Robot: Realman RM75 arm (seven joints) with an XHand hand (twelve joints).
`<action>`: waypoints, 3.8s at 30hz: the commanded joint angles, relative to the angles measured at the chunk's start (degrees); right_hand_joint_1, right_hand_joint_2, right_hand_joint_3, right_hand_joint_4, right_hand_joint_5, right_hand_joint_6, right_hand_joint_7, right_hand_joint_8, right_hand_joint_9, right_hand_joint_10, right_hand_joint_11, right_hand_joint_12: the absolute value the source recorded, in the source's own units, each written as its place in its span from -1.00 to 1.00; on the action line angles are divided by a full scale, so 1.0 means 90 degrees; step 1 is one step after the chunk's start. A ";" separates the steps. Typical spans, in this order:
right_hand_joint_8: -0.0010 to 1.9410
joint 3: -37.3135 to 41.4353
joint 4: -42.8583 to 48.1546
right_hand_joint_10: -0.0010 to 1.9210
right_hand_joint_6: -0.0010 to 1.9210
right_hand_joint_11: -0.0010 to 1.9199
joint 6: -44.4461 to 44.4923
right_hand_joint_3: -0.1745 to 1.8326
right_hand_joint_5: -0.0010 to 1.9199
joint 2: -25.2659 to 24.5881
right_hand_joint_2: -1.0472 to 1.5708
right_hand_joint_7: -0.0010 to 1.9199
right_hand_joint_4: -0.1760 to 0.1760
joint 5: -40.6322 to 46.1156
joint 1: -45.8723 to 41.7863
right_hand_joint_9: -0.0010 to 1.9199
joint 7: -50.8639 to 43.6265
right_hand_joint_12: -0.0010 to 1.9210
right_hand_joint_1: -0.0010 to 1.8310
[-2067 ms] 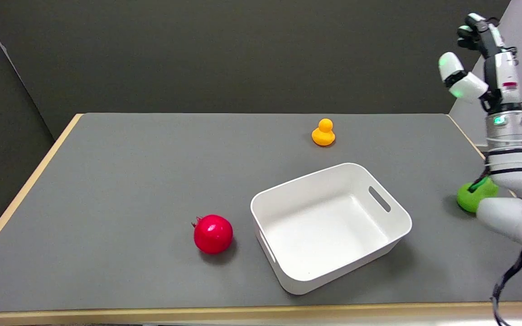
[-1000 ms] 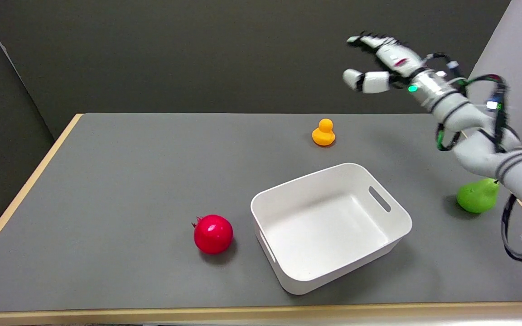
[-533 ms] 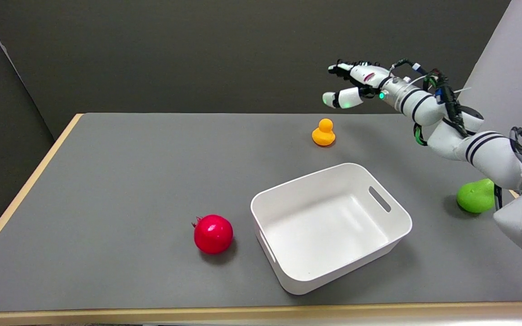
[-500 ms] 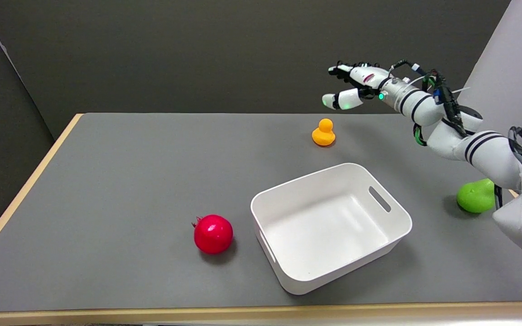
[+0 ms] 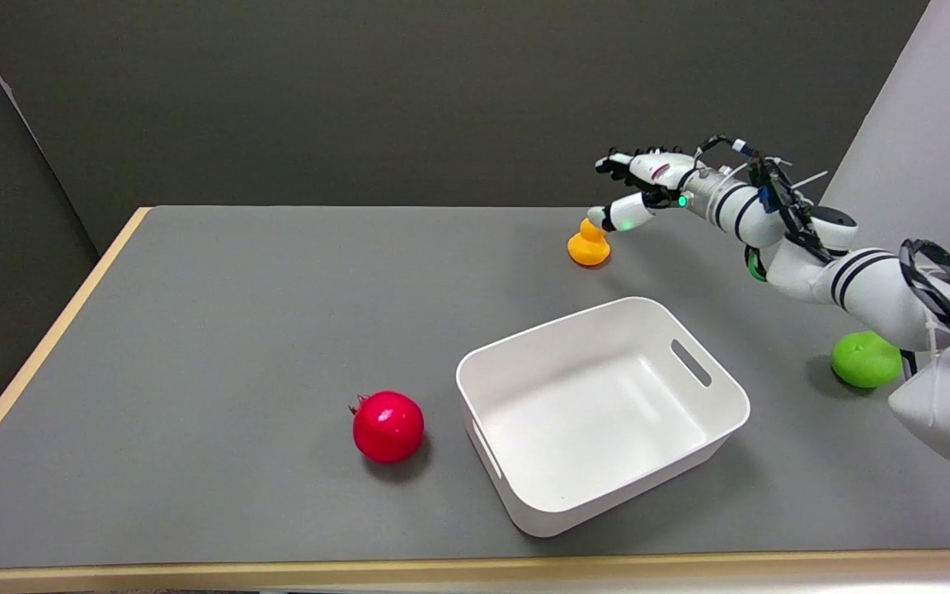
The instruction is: Pick up the yellow duck.
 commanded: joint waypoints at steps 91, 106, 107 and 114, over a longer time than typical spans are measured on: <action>-0.66 0.1140 0.1195 -0.24 -0.71 -0.86 -0.0151 0.16 -0.91 -0.0470 0.28 -0.76 0.12 -0.0248 -0.1046 -0.74 0.0201 0.56 -0.06; -0.66 0.0340 0.0828 -0.24 -0.70 -0.79 -0.0213 0.16 -0.90 -0.0826 0.27 -0.73 0.12 -0.0248 -0.0763 -0.73 0.0209 0.51 -0.12; -0.66 0.0322 0.0746 -0.23 -0.70 -0.79 -0.0213 0.15 -0.90 -0.0868 0.27 -0.73 0.12 -0.0248 -0.0736 -0.73 0.0209 0.51 -0.12; -0.64 0.0298 0.0228 -0.23 -0.67 -0.79 -0.0250 0.16 -0.88 -0.1143 0.28 -0.71 0.10 -0.0246 -0.0705 -0.72 0.0209 0.51 -0.15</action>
